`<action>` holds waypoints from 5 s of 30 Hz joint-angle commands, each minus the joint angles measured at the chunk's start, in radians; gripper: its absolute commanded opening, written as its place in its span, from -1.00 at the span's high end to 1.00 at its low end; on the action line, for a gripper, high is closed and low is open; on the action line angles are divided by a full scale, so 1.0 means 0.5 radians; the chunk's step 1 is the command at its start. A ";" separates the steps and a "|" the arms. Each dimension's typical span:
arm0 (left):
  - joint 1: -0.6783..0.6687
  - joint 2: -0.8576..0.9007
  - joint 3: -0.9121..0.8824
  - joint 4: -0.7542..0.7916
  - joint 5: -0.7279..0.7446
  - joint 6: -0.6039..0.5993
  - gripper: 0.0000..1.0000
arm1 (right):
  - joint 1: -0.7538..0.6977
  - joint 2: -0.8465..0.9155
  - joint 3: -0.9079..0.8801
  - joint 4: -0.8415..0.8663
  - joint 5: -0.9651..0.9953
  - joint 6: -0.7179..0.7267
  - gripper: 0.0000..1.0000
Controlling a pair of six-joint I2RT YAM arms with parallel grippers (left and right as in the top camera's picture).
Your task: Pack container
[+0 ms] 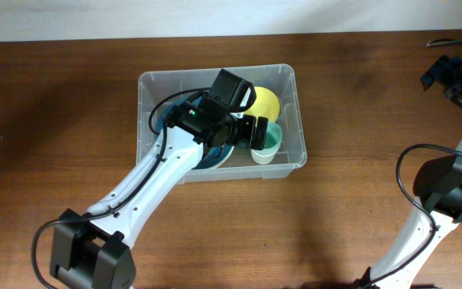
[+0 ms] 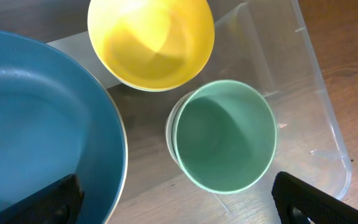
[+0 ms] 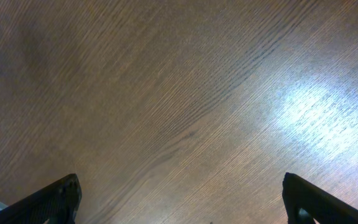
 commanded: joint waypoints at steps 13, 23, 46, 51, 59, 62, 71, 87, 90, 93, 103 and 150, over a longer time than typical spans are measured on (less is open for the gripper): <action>0.687 -0.429 0.127 -0.652 0.013 0.017 -0.99 | -0.009 -0.005 -0.009 -0.005 0.003 0.017 -0.98; 0.806 -0.436 0.127 -0.723 0.013 0.017 -0.99 | -0.009 -0.005 -0.009 -0.005 0.004 0.017 -0.97; 0.810 -0.648 -0.240 -0.210 0.223 1.156 -0.99 | -0.009 -0.005 -0.009 -0.005 0.003 0.017 -0.98; 0.820 -0.986 -0.752 0.296 0.224 1.179 -0.99 | -0.009 -0.005 -0.009 -0.005 0.004 0.017 -0.98; 0.909 -1.749 -1.707 1.176 0.224 1.178 -0.99 | -0.009 -0.005 -0.009 -0.005 0.004 0.017 -0.98; 0.971 -2.036 -1.988 1.357 0.224 1.178 -0.99 | -0.009 -0.005 -0.009 -0.005 0.004 0.017 -0.98; 1.015 -2.878 -2.612 1.634 0.232 1.221 -0.99 | -0.009 -0.005 -0.009 -0.005 0.004 0.017 -0.98; 1.059 -3.517 -2.963 1.675 0.224 1.276 -0.99 | -0.009 -0.005 -0.009 -0.005 0.004 0.017 -0.98; 1.107 -3.514 -2.990 1.663 0.224 1.314 -0.99 | -0.009 -0.005 -0.009 -0.005 0.004 0.017 -0.98; 1.157 -3.514 -2.990 1.572 0.225 1.314 -0.99 | -0.009 -0.005 -0.009 -0.005 0.004 0.017 -0.98; 1.169 -3.514 -2.990 1.347 0.222 1.418 -0.99 | -0.009 -0.005 -0.009 -0.005 0.004 0.017 -0.98; 1.169 -3.512 -2.990 1.348 0.217 1.417 -0.99 | 0.008 -0.258 -0.009 -0.005 0.004 0.017 -0.98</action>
